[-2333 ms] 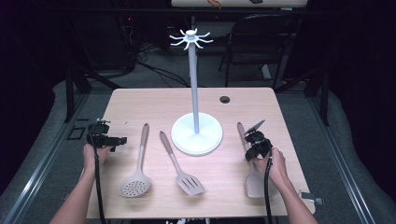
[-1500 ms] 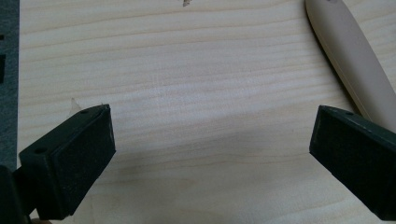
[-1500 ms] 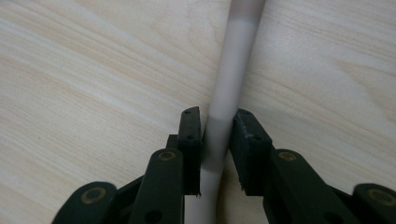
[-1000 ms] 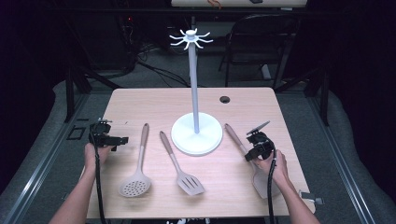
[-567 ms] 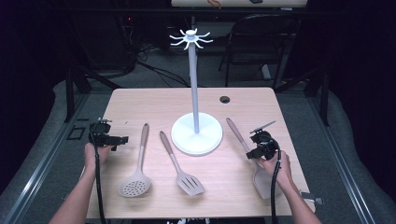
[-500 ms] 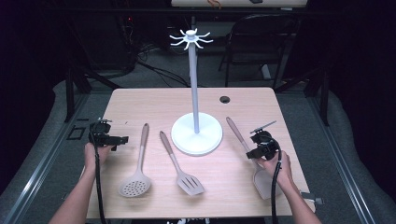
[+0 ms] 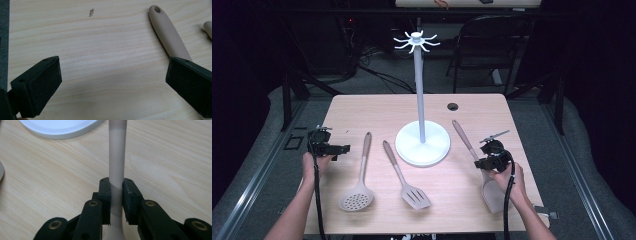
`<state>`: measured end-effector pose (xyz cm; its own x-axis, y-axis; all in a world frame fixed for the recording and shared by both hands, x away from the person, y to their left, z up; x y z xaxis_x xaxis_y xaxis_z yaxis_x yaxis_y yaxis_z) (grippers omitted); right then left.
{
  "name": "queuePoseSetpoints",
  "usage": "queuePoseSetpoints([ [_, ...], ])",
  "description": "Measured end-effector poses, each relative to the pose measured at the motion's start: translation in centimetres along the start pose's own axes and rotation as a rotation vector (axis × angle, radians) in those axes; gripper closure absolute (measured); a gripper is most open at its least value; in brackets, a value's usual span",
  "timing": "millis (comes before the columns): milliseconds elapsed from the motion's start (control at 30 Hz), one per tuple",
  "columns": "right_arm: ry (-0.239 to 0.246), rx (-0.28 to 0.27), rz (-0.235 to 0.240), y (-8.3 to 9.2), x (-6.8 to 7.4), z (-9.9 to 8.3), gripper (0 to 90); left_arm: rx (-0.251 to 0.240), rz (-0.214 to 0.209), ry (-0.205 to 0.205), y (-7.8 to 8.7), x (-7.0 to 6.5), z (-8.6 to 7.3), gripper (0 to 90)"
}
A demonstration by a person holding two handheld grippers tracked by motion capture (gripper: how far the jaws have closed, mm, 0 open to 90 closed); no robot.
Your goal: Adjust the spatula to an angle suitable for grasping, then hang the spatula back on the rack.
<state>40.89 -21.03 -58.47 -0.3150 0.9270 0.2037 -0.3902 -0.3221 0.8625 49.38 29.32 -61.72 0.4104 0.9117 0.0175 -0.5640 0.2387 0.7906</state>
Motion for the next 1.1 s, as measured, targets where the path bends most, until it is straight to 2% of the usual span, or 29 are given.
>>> queuePoseSetpoints([
  [100,0.031,-0.013,0.007,0.4,0.6,0.1,78.8,-0.023,-0.004,-0.002,0.6,-0.4,0.5,0.2],
  [133,0.046,-0.01,-0.005,0.6,0.6,0.0,78.8,-0.03,-0.011,-0.002,0.8,-0.5,0.7,0.2],
  [200,0.047,-0.037,0.011,0.8,1.0,0.2,78.8,-0.052,-0.019,-0.002,1.4,-0.9,1.2,0.3],
  [300,0.063,-0.041,-0.003,1.2,0.9,0.2,78.8,-0.068,-0.031,-0.008,1.9,-1.4,1.5,0.4],
  [333,0.069,-0.071,0.008,1.3,1.2,0.4,78.8,-0.074,-0.033,-0.015,2.2,-1.7,1.7,0.4],
  [433,0.081,-0.079,0.012,1.6,1.5,0.5,78.8,-0.096,-0.067,-0.023,3.4,-2.7,2.6,2.3],
  [467,0.081,-0.079,0.012,1.6,1.5,0.5,78.8,-0.096,-0.067,-0.023,3.4,-2.7,2.6,2.7],
  [500,0.097,-0.087,0.001,1.7,1.6,0.5,78.8,-0.112,-0.077,-0.03,3.7,-3.3,3.0,2.9],
  [567,0.095,-0.093,0.006,1.8,1.9,0.5,78.8,-0.116,-0.092,-0.044,4.0,-3.9,3.2,2.7],
  [600,0.105,-0.087,0.008,1.9,2.0,0.5,78.8,-0.116,-0.092,-0.044,4.0,-3.9,3.2,2.8],
  [700,0.137,-0.085,-0.005,2.0,2.4,0.5,78.8,-0.135,-0.113,-0.062,4.4,-5.0,3.9,3.1],
  [800,0.151,-0.095,0.012,2.0,3.1,0.7,78.8,-0.144,-0.125,-0.077,4.7,-5.8,4.3,5.3],
  [900,0.172,-0.117,0.013,1.9,3.6,1.0,78.8,-0.153,-0.152,-0.096,5.0,-6.8,4.6,5.1],
  [933,0.183,-0.123,0.01,1.9,3.8,1.1,78.8,-0.165,-0.149,-0.102,5.1,-7.0,4.8,4.8],
  [1100,0.222,-0.163,0.026,2.1,5.4,1.7,78.8,-0.194,-0.161,-0.103,5.9,-8.1,5.4,2.9],
])
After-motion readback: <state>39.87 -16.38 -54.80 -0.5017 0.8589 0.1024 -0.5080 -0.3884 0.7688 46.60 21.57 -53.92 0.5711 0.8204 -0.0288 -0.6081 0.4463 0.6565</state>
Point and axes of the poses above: each handheld gripper's, and its own axes: y roughly backward along the jaws, z roughly out of its top, x roughly to its left, the point moved 9 cm from there along -y, roughly forward along the jaws, and after that the axes turned 11 degrees about -y, right-handed, at the moved point
